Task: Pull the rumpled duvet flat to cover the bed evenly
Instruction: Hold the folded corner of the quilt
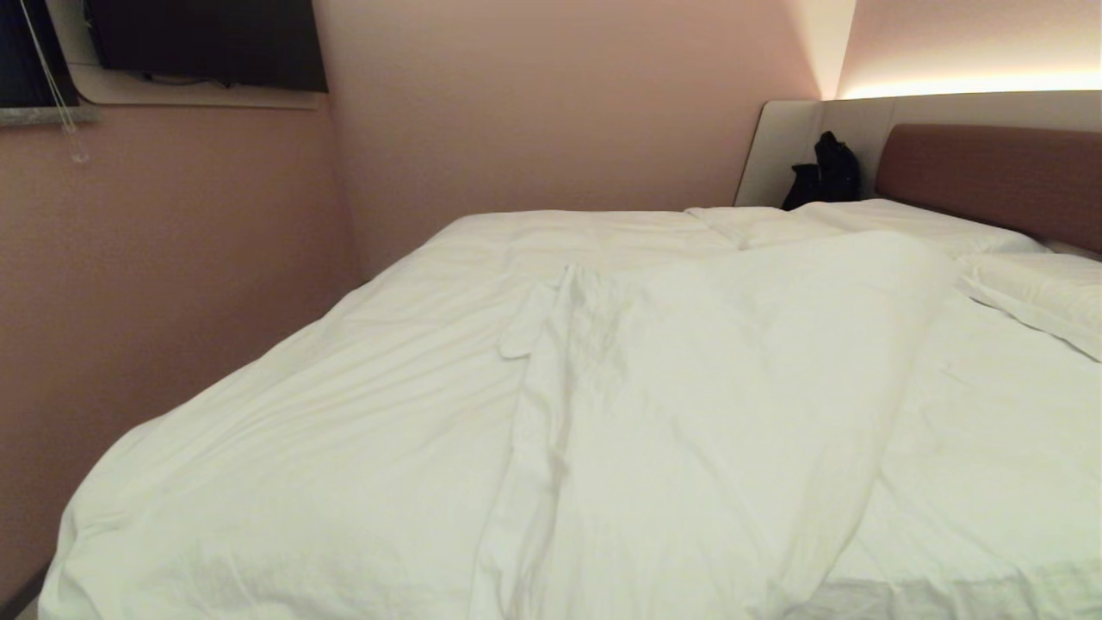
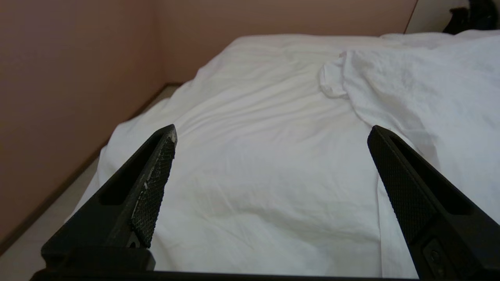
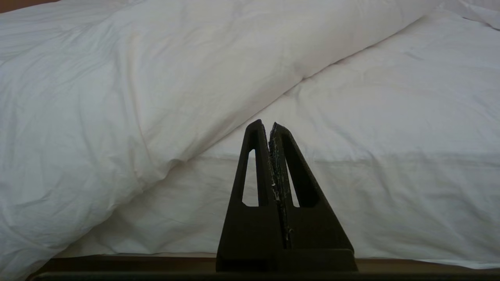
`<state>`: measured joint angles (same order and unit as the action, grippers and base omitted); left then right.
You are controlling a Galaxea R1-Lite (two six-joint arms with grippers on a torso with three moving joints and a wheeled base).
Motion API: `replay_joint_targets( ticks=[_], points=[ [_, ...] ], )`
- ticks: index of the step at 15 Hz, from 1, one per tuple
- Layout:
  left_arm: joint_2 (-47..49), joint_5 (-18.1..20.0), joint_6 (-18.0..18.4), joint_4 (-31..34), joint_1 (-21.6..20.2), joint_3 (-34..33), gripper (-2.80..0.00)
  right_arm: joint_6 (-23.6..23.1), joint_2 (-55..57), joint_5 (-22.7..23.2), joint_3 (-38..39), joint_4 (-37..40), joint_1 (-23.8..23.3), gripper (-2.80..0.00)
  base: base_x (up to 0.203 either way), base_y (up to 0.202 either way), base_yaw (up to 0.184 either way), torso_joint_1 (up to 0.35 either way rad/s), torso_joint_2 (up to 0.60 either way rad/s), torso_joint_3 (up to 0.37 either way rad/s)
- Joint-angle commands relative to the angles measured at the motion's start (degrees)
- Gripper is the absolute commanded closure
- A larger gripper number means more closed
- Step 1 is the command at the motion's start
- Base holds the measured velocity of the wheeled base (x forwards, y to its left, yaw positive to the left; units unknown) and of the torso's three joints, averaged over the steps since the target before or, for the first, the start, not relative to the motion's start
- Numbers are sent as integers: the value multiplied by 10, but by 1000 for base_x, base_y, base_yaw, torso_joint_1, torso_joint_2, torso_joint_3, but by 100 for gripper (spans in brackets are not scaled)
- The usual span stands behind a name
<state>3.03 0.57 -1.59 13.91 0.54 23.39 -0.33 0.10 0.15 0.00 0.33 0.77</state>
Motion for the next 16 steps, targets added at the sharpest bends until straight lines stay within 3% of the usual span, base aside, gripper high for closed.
replay_joint_targets(
  ticks=[1, 7, 12, 16],
  points=[
    [-30, 4, 4, -25, 0, -33, -280, 0, 0, 0, 0, 0, 0, 0, 0, 0, 0, 0, 0, 0],
    [-30, 2, 32, -178, -1, -166, -280, 0, 0, 0, 0, 0, 0, 0, 0, 0, 0, 0, 0, 0],
    [-30, 0, 37, -188, -1, -224, -280, 0, 0, 0, 0, 0, 0, 0, 0, 0, 0, 0, 0, 0],
    [-30, -5, 37, -176, 0, -233, -280, -1, 0, 0, 0, 0, 0, 0, 0, 0, 0, 0, 0, 0]
  ],
)
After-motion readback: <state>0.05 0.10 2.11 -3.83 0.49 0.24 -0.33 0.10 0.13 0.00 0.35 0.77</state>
